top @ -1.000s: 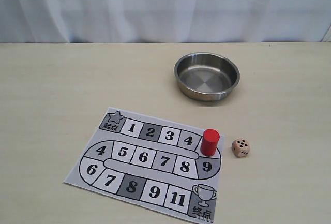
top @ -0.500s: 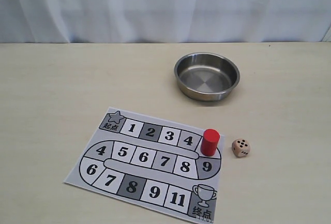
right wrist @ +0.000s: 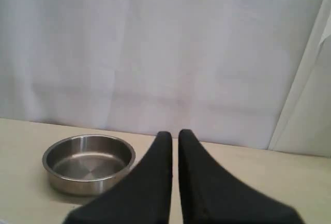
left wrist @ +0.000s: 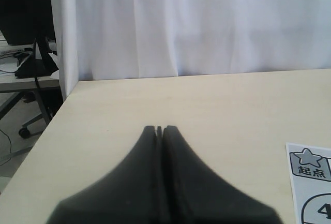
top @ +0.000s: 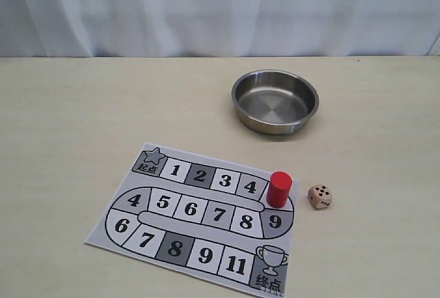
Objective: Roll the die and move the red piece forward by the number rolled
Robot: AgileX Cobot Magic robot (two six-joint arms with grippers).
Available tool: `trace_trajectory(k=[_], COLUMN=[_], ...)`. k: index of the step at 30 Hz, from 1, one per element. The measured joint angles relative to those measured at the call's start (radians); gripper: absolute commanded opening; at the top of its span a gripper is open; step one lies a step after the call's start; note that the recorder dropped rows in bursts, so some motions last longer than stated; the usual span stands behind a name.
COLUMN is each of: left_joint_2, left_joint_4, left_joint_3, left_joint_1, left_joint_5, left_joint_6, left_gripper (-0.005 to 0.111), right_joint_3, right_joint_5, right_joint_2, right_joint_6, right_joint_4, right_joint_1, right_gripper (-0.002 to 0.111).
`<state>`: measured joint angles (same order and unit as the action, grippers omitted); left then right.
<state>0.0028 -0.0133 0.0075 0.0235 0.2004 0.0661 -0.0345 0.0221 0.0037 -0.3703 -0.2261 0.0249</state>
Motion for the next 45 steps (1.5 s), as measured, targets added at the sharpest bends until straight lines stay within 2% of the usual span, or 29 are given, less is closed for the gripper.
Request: trace_trajectory(k=[5, 12, 15, 19, 22, 45], left_joint_2=[0.0, 0.0, 0.0, 0.0, 0.0, 0.0], left_joint_4=[0.0, 0.0, 0.0, 0.0, 0.0, 0.0], left_joint_3=[0.0, 0.0, 0.0, 0.0, 0.0, 0.0], left_joint_1=[0.0, 0.0, 0.0, 0.0, 0.0, 0.0], left_joint_5=[0.0, 0.0, 0.0, 0.0, 0.0, 0.0], left_joint_6=[0.0, 0.0, 0.0, -0.002, -0.002, -0.002], left_gripper=[0.0, 0.0, 0.0, 0.0, 0.0, 0.0], right_joint_3=[0.03, 0.032, 0.032, 0.032, 0.032, 0.032], right_joint_5=[-0.11, -0.006, 0.042, 0.07, 0.074, 0.137], right_joint_2=[0.0, 0.0, 0.0, 0.0, 0.0, 0.0], right_joint_6=[-0.01, 0.002, 0.061, 0.267, 0.34, 0.363], right_joint_4=[0.0, 0.0, 0.036, 0.212, 0.266, 0.283], right_joint_1=[0.0, 0.0, 0.0, 0.0, 0.0, 0.0], right_gripper=[0.004, 0.004, 0.004, 0.004, 0.004, 0.004])
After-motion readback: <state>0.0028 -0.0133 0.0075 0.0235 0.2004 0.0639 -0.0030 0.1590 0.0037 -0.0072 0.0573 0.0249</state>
